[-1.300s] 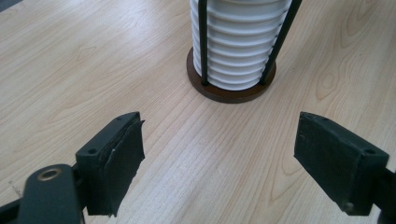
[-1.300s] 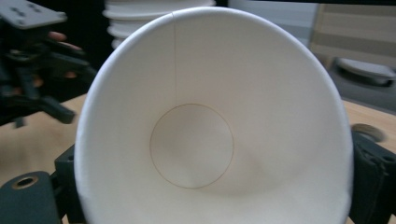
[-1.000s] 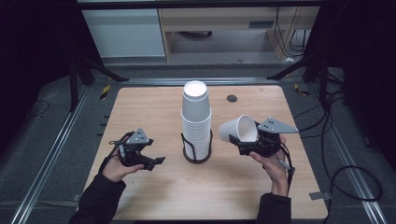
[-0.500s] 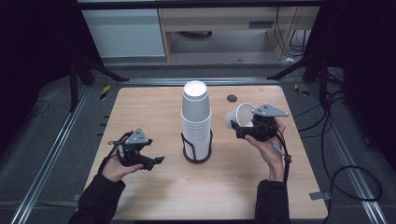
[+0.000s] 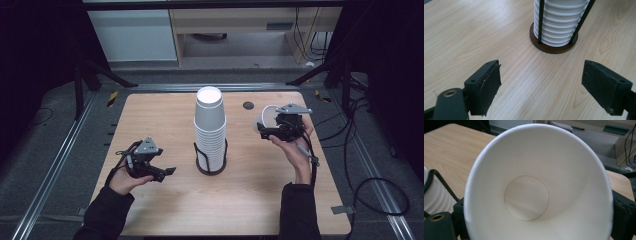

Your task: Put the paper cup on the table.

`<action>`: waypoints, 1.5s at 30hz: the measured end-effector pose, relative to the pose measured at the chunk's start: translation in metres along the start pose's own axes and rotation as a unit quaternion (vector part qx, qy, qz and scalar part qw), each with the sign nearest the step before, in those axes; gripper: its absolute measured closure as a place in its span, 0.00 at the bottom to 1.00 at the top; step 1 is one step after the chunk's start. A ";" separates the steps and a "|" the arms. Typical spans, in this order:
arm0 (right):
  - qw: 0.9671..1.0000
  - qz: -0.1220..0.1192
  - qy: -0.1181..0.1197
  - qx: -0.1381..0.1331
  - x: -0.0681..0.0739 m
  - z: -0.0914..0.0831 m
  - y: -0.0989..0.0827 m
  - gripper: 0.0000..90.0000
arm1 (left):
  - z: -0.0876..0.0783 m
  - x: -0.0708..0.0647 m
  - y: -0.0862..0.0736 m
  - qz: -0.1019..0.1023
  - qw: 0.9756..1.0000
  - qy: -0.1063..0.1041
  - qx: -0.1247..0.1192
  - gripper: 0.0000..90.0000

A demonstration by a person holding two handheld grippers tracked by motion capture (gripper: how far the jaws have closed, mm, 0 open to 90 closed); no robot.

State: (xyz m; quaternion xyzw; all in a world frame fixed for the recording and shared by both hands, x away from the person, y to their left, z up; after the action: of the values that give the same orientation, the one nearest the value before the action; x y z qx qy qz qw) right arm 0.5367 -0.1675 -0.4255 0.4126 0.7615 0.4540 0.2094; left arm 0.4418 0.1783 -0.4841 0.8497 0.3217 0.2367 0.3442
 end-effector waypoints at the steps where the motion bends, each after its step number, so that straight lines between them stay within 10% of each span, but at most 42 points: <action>1: 1.000 0.001 -0.005 0.007 -0.003 0.001 -0.002 0.10 | 0.000 0.000 0.000 0.000 1.000 0.000 0.000 0.17; 15: 0.996 0.015 -0.033 0.080 -0.038 0.000 -0.027 0.10 | 0.002 0.000 -0.002 0.000 1.000 0.000 0.004 0.17; 35: 0.978 0.034 -0.065 0.198 -0.072 0.000 -0.078 0.10 | 0.002 0.002 -0.003 0.001 1.000 0.005 0.007 0.17; 45: 0.974 0.047 -0.057 0.215 -0.076 0.001 -0.087 0.10 | 0.002 0.001 -0.004 0.002 1.000 0.003 0.009 0.16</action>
State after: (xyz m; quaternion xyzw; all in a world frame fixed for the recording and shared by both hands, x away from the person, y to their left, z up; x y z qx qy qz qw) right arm 0.5426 -0.2507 -0.5058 0.5080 0.8080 0.2649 0.1373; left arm 0.4425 0.1802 -0.4881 0.8526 0.3229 0.2373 0.3352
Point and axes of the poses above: each handheld gripper's, and its own axes: z roughly forward along the jaws, y roughly out of its top, x roughly to its left, the point moved 10 cm from there along z, roughly forward along the jaws, and after that the axes turned 13 degrees about y, right-handed, at the moved point
